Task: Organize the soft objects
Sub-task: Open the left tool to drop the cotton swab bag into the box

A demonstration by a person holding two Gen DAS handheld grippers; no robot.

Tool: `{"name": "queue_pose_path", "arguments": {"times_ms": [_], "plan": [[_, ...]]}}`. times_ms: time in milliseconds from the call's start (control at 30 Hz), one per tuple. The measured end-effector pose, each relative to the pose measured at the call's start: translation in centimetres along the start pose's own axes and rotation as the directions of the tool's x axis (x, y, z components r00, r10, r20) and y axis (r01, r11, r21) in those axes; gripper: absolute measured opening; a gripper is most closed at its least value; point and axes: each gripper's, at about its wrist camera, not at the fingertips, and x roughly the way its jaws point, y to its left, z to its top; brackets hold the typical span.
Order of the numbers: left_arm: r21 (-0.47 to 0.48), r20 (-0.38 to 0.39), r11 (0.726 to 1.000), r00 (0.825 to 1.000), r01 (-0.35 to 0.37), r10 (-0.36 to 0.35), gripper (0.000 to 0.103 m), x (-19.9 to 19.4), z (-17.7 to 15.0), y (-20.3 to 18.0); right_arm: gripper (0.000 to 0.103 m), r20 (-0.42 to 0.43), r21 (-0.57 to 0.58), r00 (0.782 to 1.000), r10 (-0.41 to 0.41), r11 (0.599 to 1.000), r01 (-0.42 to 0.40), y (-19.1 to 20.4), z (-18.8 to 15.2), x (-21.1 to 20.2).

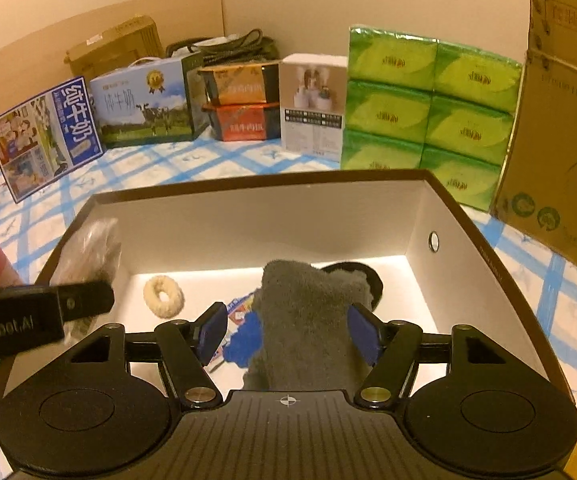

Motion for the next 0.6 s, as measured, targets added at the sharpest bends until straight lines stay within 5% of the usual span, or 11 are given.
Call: {"name": "queue_pose_path", "arguments": {"times_ms": [167,600], "plan": [[0.002,0.009,1.0,1.0,0.008,-0.009,0.049,-0.1,0.4,-0.4,0.067,-0.009,-0.007,1.0,0.011,1.0,-0.011,-0.1,-0.1,-0.5],[-0.041,0.008,0.999,1.0,-0.024,0.024,0.049,-4.0,-0.5,0.5,0.067,-0.001,-0.046,0.994,0.105,0.993,-0.105,0.9,-1.3,-4.2]]}}
